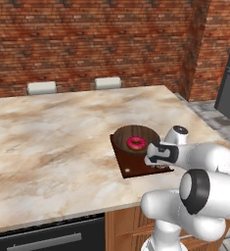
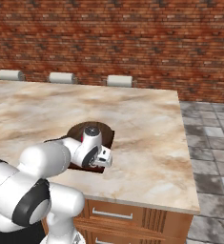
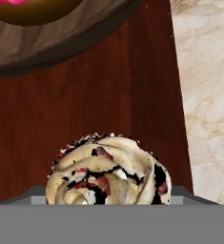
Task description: Place the bowl with donut and the cupcake onto the tray.
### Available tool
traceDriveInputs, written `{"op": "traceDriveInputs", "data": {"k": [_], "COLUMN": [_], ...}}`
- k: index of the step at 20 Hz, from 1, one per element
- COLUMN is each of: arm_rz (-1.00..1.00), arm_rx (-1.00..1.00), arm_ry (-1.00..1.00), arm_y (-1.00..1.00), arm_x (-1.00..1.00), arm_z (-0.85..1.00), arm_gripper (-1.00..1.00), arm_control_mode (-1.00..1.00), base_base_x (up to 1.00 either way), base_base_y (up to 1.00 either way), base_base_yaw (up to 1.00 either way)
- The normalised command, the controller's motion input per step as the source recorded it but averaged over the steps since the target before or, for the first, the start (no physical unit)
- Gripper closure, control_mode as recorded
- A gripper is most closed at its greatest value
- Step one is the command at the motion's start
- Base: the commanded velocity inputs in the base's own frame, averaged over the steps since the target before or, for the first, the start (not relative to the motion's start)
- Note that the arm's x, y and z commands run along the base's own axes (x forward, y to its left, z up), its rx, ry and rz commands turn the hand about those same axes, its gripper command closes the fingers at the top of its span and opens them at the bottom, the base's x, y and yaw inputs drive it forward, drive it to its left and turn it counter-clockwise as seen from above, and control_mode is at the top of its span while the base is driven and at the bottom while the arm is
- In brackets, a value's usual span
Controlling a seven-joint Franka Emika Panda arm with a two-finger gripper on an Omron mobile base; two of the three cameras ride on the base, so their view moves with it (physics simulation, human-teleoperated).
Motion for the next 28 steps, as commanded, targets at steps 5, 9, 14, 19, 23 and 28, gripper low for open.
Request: {"op": "traceDriveInputs", "data": {"k": [5,9,14,19,23,28], "arm_rz": [0.00,0.00,0.00,0.00,0.00,0.00], "arm_rx": [0.00,0.00,0.00,0.00,0.00,0.00], "arm_ry": [0.00,0.00,0.00,0.00,0.00,0.00], "arm_y": [0.00,0.00,0.00,0.00,0.00,0.00], "arm_x": [0.03,0.11,0.00,0.00,0.00,0.00], "arm_z": [-0.10,-0.05,-0.02,-0.07,0.00,0.00], "arm_gripper": [1.00,1.00,1.00,1.00,-1.00,-1.00], "arm_control_mode": [-1.00,-1.00,-1.00,-1.00,-1.00,-1.00], "base_base_x": [0.00,0.00,0.00,0.00,0.00,0.00], "base_base_y": [0.00,0.00,0.00,0.00,0.00,0.00], "base_base_yaw": [0.00,0.00,0.00,0.00,0.00,0.00]}}
